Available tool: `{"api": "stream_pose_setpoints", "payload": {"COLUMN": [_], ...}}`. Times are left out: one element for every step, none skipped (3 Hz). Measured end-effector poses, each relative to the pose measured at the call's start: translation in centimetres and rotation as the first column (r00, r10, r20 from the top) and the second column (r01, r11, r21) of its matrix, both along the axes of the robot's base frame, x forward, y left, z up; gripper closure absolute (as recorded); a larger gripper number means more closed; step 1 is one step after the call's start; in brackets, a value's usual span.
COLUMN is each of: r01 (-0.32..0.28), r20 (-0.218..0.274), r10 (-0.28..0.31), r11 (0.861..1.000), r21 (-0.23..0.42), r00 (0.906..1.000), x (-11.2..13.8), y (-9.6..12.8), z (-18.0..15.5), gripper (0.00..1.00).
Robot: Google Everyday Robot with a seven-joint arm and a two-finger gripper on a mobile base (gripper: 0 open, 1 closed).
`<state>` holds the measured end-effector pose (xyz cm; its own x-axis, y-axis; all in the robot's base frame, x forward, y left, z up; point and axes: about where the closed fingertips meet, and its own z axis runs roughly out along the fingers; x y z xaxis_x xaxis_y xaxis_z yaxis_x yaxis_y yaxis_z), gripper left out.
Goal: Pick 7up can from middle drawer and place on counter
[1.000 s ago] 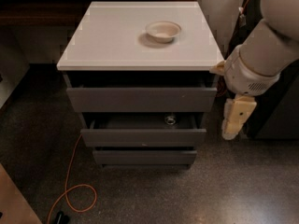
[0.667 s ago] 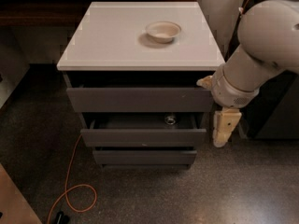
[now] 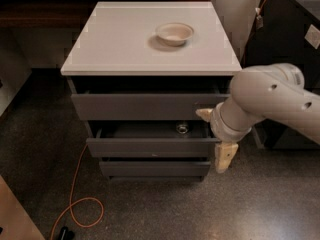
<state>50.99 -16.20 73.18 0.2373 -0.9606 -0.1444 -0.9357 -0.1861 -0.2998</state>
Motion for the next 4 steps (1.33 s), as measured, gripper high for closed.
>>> {"api": "stream_pose_setpoints", "payload": {"r01": [-0.031, -0.031, -0.084, -0.101], "r20": [0.031, 0.031, -0.012, -0.053], "r10": [0.031, 0.032, 0.084, 0.106], "r11": [0.999, 0.999, 0.996, 0.991], "r21": [-0.013, -0.013, 0.021, 0.086], "r00": [0.999, 0.999, 0.9964, 0.993], "x": [0.9, 0.9, 1.7, 3.1], "y": [0.1, 0.1, 1.8, 3.4], "z": [-3.9, -3.9, -7.4, -10.8], "gripper": [0.0, 0.0, 0.0, 0.0]}}
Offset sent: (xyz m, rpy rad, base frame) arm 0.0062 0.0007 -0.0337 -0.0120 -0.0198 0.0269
